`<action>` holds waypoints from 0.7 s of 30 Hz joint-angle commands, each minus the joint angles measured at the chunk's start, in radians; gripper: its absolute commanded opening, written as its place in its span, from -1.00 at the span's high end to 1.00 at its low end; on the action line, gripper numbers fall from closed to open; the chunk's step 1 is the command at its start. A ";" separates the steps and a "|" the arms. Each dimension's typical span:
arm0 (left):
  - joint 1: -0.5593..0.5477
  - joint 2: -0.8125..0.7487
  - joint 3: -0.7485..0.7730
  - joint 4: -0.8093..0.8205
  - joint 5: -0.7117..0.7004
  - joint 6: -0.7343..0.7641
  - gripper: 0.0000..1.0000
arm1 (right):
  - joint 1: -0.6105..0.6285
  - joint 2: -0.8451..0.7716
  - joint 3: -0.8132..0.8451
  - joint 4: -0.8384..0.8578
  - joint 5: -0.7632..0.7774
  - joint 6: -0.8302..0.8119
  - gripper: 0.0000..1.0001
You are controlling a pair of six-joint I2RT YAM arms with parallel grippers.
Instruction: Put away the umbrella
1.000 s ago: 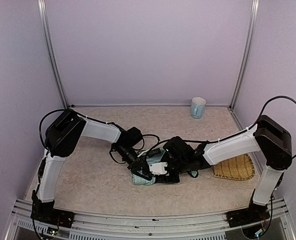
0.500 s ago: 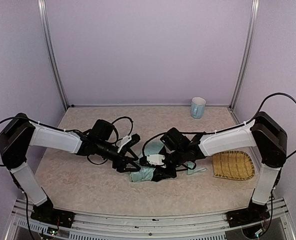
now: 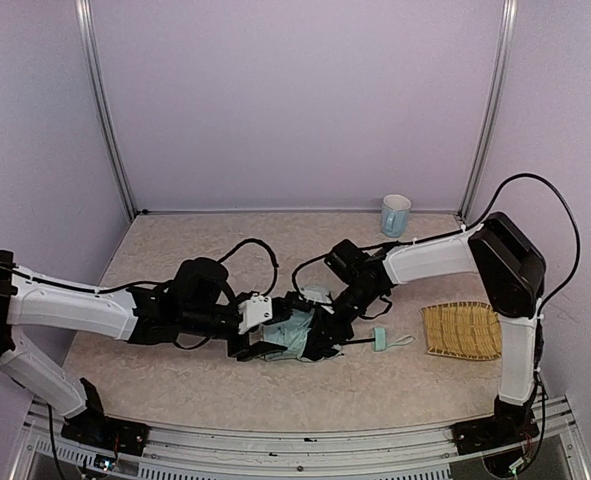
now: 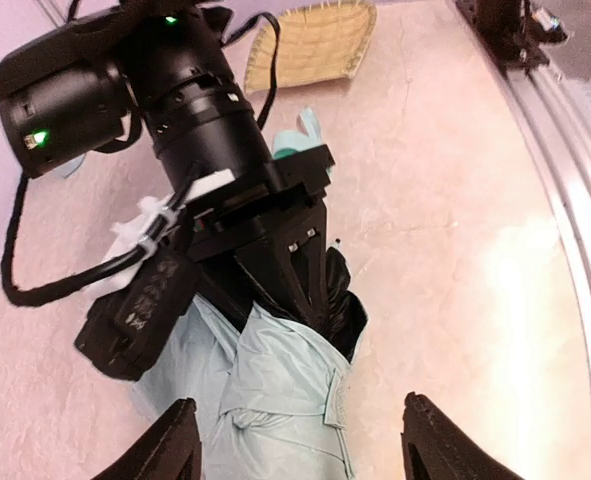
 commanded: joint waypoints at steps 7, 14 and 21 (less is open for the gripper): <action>-0.069 0.289 0.204 -0.223 -0.130 0.213 -0.64 | 0.009 0.151 -0.054 -0.320 -0.122 0.049 0.75; -0.069 0.422 0.258 -0.300 -0.066 0.180 -0.57 | -0.008 0.170 -0.005 -0.261 -0.103 0.090 0.68; -0.073 0.496 0.312 -0.385 -0.011 0.136 0.00 | -0.060 0.143 0.028 -0.145 -0.089 0.180 0.37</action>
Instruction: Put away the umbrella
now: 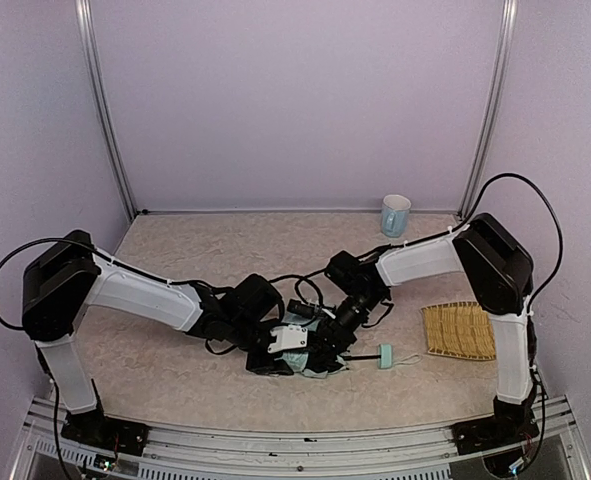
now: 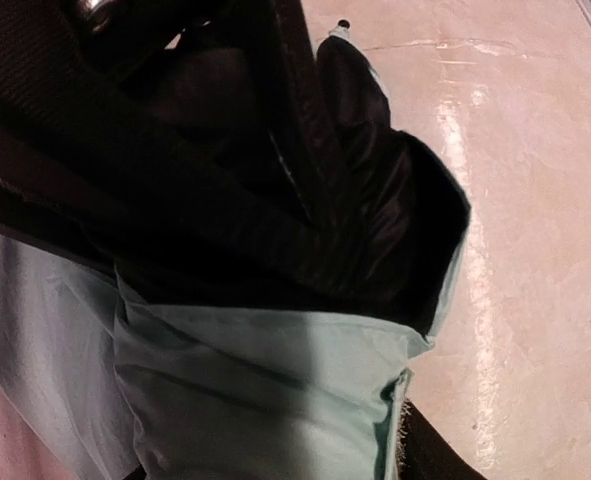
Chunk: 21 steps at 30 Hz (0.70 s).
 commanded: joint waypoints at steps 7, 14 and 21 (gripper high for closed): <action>-0.001 0.137 0.086 -0.225 0.124 -0.016 0.62 | -0.062 -0.064 -0.064 0.118 0.134 0.127 -0.01; 0.048 0.235 0.192 -0.367 0.203 -0.049 0.88 | -0.101 -0.291 -0.200 0.225 0.219 0.139 -0.34; 0.115 0.339 0.304 -0.538 0.346 -0.090 0.91 | -0.086 -0.579 -0.436 0.474 0.417 0.123 -0.37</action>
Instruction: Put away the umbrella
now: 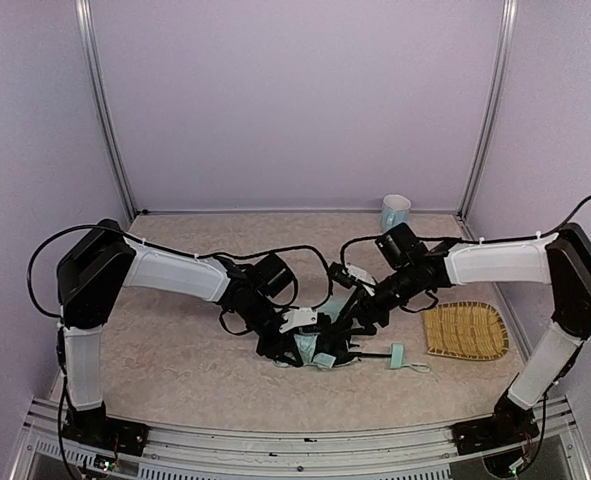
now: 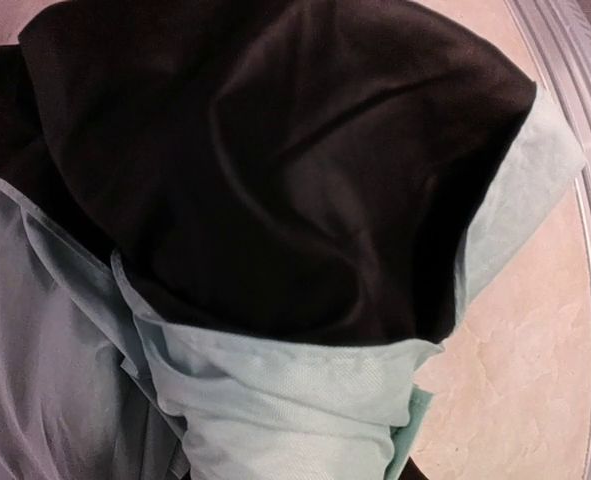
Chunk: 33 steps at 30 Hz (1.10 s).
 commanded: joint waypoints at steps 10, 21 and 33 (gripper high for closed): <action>0.087 0.280 0.120 -0.405 0.264 -0.057 0.89 | 0.334 -0.324 -0.387 0.539 0.462 -0.396 -0.53; 0.085 0.300 0.122 -0.446 0.264 -0.052 0.89 | 0.370 -0.005 -0.228 0.480 0.709 -0.578 -0.71; 0.076 0.312 0.132 -0.472 0.282 -0.014 0.88 | 0.357 0.155 -0.147 0.353 0.747 -0.551 0.22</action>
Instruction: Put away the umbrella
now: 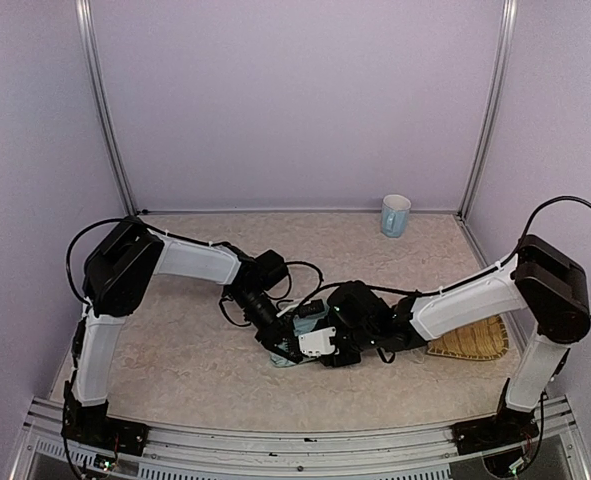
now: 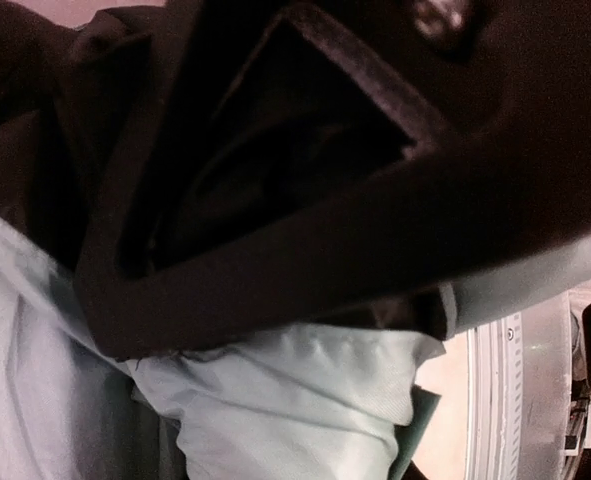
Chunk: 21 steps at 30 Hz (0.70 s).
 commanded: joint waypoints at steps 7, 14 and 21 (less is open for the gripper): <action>-0.015 -0.003 -0.132 0.036 -0.158 -0.049 0.27 | -0.013 0.083 0.033 -0.121 0.046 0.012 0.97; -0.012 -0.238 -0.309 0.440 -0.235 -0.138 -0.43 | -0.030 0.025 0.010 -0.042 0.011 0.071 1.00; -0.005 -0.389 -0.453 0.684 -0.302 -0.165 -0.72 | -0.058 -0.086 -0.071 0.149 -0.016 0.108 1.00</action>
